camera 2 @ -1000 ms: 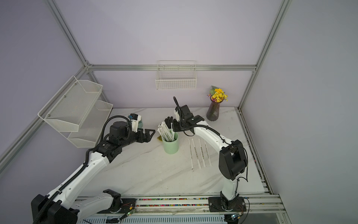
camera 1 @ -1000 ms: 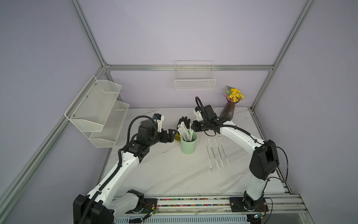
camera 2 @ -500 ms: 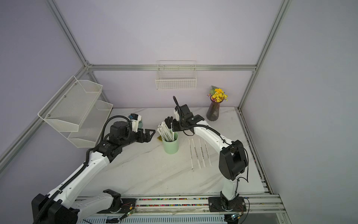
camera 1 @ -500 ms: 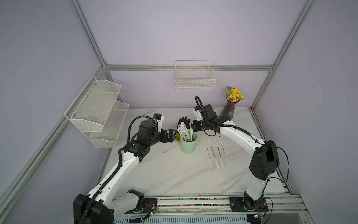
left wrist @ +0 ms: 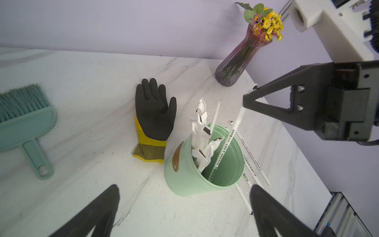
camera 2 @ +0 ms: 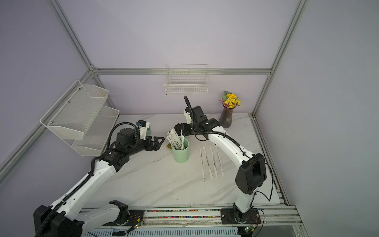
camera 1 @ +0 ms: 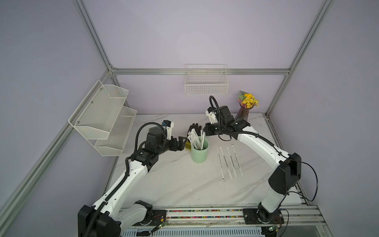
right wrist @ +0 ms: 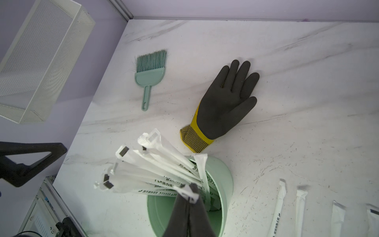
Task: Take the straws out of the storage container
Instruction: Pick up the straw from the container.
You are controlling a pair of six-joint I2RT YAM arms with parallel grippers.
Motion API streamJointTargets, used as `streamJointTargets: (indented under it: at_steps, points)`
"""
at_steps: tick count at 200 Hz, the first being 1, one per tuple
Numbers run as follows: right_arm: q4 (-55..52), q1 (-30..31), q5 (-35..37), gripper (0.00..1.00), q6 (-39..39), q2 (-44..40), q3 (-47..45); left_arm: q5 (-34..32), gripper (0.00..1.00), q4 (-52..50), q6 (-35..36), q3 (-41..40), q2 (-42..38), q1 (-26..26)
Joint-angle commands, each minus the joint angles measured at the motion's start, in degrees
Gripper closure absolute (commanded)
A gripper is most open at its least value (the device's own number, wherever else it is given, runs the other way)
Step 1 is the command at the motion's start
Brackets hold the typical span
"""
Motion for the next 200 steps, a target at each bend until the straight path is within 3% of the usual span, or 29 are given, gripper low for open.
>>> streamJointTargets:
  at_steps: [1,140,200]
  points:
    - [-2.49,0.32,0.72,0.94,-0.99,-2.48,3.19,0.36,0.02,1.81,-0.12,0.43,-0.20,-0.25]
    - [-14.41,-0.45,4.56,0.97,-5.06,-5.93,21.56,0.50,0.02,1.78,-0.08,1.14,0.09,-0.25]
    - [-23.23,-4.07,10.68,0.99,-8.00,-6.34,25.72,0.87,0.02,2.27,-0.08,1.14,0.35,-0.25]
